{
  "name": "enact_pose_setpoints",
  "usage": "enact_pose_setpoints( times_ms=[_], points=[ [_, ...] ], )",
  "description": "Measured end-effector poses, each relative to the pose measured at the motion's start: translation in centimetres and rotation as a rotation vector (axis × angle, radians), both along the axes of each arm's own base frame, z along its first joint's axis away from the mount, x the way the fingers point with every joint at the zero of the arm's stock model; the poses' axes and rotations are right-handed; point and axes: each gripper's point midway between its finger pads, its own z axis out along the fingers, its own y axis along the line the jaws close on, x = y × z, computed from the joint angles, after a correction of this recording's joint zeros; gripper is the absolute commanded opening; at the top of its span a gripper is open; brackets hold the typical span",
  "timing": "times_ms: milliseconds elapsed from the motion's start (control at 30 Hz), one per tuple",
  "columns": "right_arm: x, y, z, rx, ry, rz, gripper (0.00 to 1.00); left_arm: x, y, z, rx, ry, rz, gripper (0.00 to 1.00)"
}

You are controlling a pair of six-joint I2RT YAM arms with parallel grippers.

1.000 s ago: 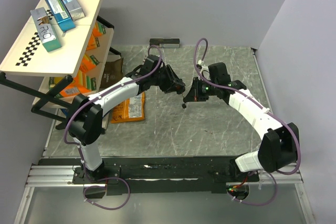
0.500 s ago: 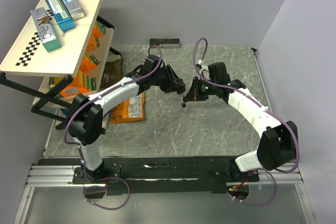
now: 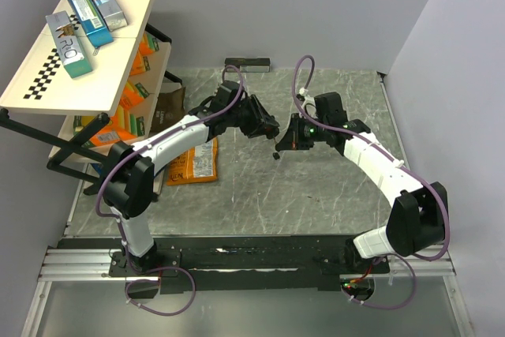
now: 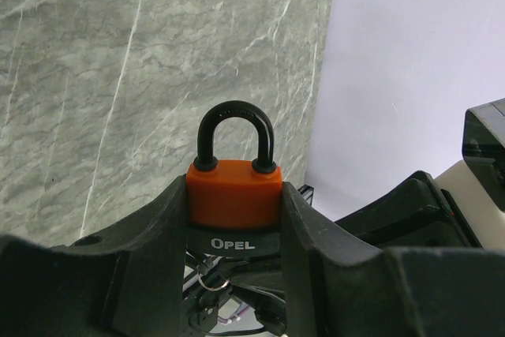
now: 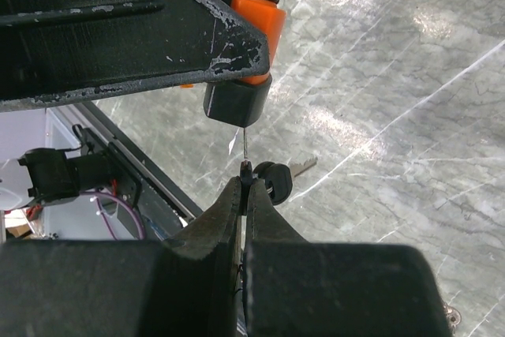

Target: Unlock with the key

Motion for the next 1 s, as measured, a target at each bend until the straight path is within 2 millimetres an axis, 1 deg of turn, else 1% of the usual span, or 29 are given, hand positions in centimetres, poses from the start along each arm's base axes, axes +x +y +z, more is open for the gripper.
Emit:
enact_pose_setpoints(
  times_ms=[567, 1000],
  points=[
    [0.29, -0.28, 0.17, 0.002, -0.008, -0.011, 0.00, 0.30, -0.27, 0.11, -0.004, -0.002, -0.001, 0.01],
    [0.46, -0.55, 0.68, 0.013, -0.018, -0.024, 0.00, 0.46, -0.46, 0.46, -0.014, -0.011, -0.004, 0.01]
  ],
)
